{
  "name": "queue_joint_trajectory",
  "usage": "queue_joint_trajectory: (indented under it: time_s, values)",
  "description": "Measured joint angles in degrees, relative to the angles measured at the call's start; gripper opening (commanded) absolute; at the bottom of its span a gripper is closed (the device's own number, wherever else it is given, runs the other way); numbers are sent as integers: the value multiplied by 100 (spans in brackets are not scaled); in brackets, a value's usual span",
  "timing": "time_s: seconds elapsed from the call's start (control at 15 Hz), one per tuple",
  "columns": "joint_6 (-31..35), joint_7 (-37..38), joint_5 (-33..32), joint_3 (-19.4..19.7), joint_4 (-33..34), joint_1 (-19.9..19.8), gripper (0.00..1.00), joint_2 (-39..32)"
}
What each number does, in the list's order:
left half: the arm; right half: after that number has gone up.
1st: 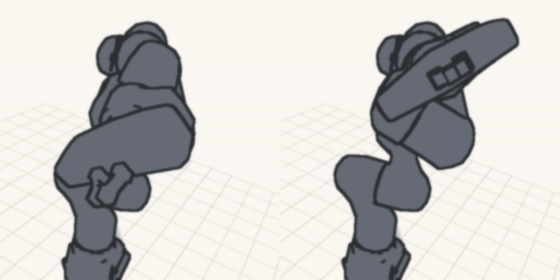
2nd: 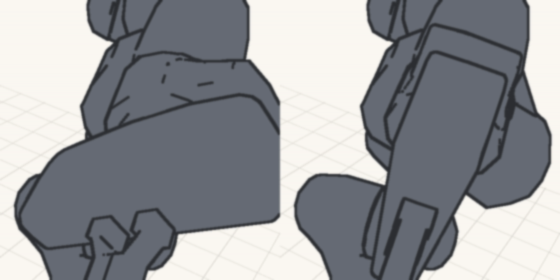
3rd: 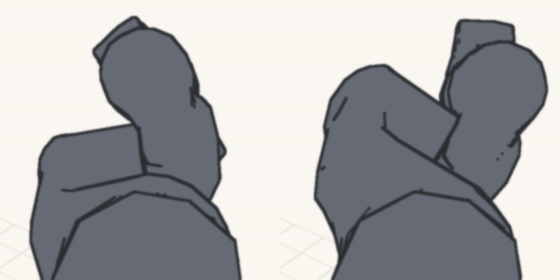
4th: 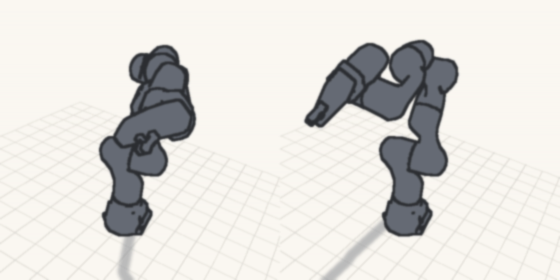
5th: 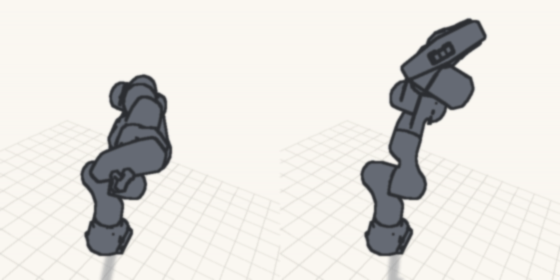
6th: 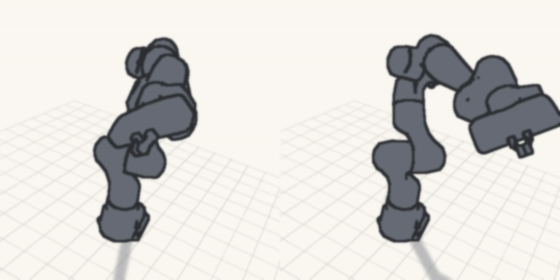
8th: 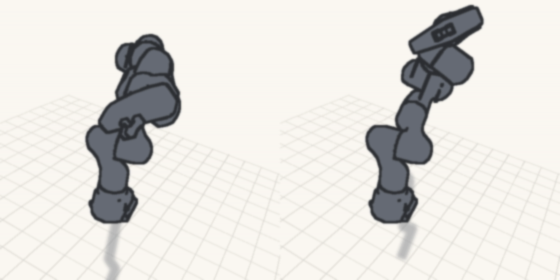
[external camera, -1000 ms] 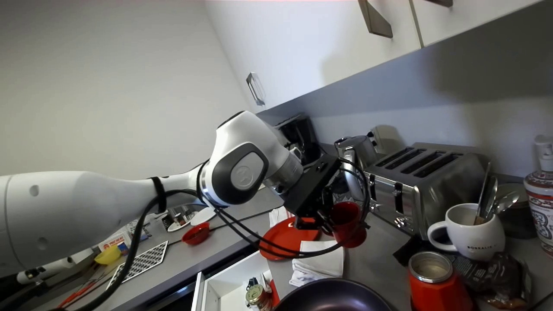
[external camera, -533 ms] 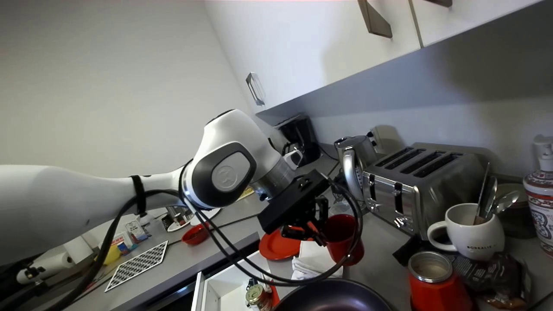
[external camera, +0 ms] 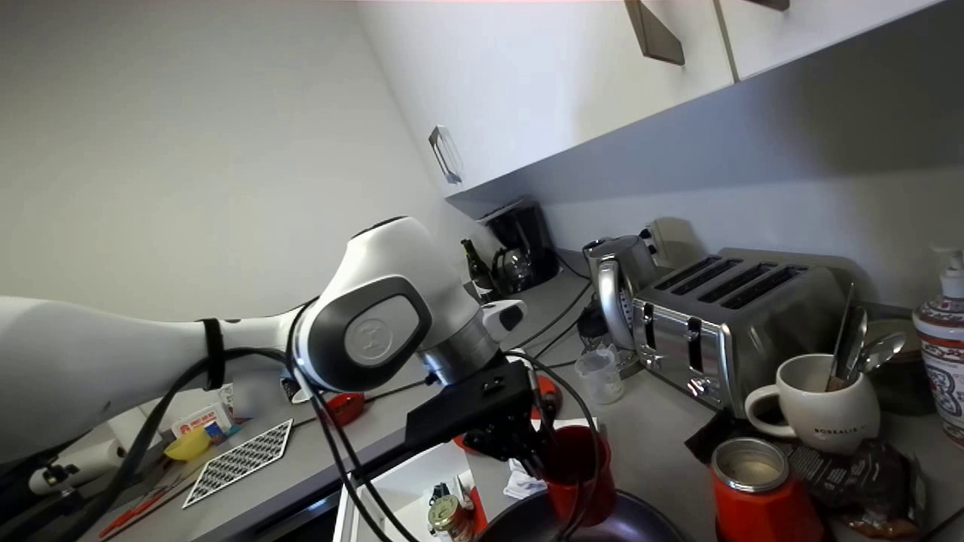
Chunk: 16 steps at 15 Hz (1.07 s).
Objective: Move the cup to the other side of the pen
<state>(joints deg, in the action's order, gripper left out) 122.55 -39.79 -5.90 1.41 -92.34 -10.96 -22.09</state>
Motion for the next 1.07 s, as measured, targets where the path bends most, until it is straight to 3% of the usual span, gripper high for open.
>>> queue_joint_trajectory:
  time_s: [0.2, 0.6, 1.07]
  values:
    - [-25, 462, 167, 23, -262, -28, 5, 256]
    - [-464, 746, 1149, 51, -586, -170, 5, 704]
    - [-466, 1238, 1589, 318, -1147, -249, 5, 1091]
